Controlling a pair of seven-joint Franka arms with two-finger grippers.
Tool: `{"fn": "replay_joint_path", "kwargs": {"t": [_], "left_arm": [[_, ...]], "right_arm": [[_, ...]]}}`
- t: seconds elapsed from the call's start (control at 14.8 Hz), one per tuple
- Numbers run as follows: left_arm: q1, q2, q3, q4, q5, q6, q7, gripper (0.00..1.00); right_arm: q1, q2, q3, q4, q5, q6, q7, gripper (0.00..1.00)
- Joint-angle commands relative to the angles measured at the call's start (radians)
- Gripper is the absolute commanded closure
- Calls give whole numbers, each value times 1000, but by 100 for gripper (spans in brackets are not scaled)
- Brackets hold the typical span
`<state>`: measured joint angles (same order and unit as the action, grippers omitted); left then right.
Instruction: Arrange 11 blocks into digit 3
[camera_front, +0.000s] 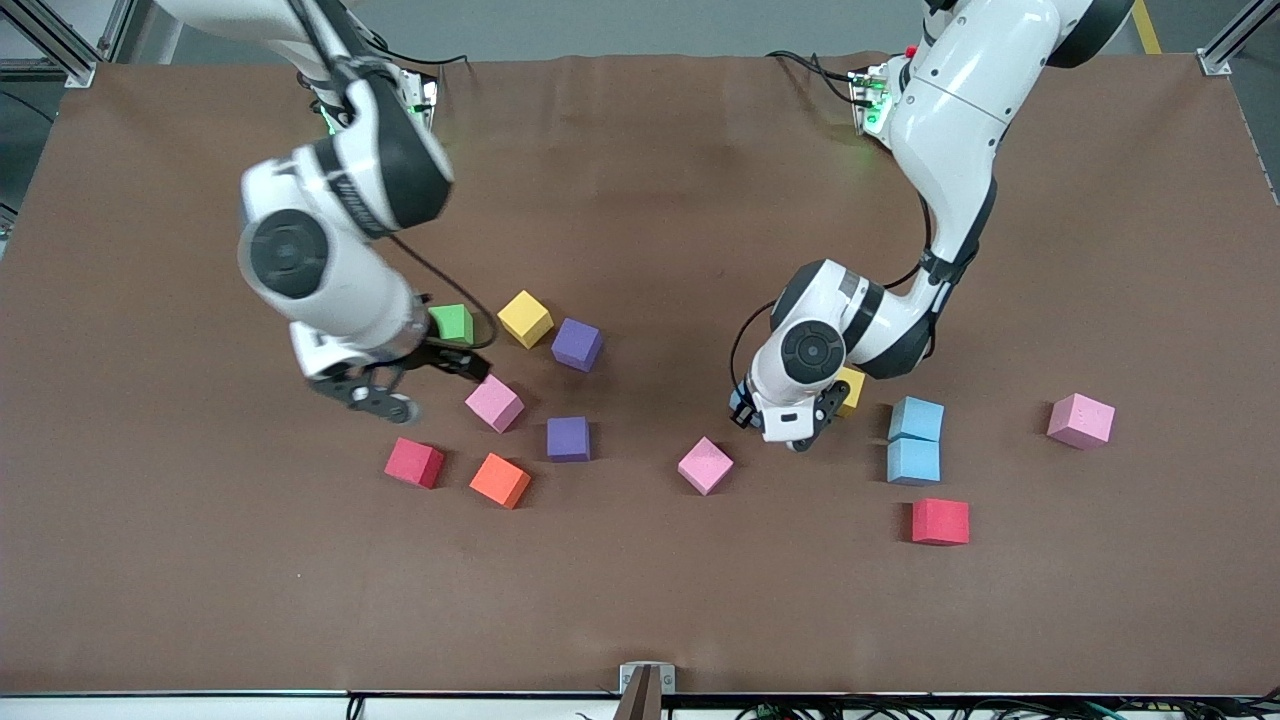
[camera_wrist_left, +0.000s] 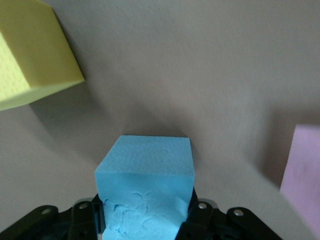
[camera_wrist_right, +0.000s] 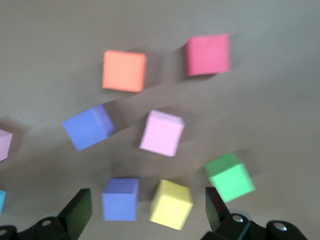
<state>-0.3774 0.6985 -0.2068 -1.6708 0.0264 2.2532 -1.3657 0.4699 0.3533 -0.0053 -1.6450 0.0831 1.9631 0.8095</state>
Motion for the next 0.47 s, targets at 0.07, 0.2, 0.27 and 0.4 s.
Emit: {"fn": "replay_joint_path", "kwargs": {"t": [0.07, 0.2, 0.27, 0.4], "left_arm": [[-6, -137, -83, -180, 27, 22, 115, 90], [-6, -146, -147, -207, 27, 28, 151, 90], [-8, -151, -172, -219, 30, 31, 169, 90], [-5, -152, -226, -240, 119, 36, 189, 90]], "right_arm": [[123, 54, -12, -75, 12, 127, 118, 0], [147, 73, -12, -111, 11, 193, 126, 0], [150, 73, -12, -143, 10, 232, 126, 0], [158, 72, -12, -199, 9, 292, 126, 0]]}}
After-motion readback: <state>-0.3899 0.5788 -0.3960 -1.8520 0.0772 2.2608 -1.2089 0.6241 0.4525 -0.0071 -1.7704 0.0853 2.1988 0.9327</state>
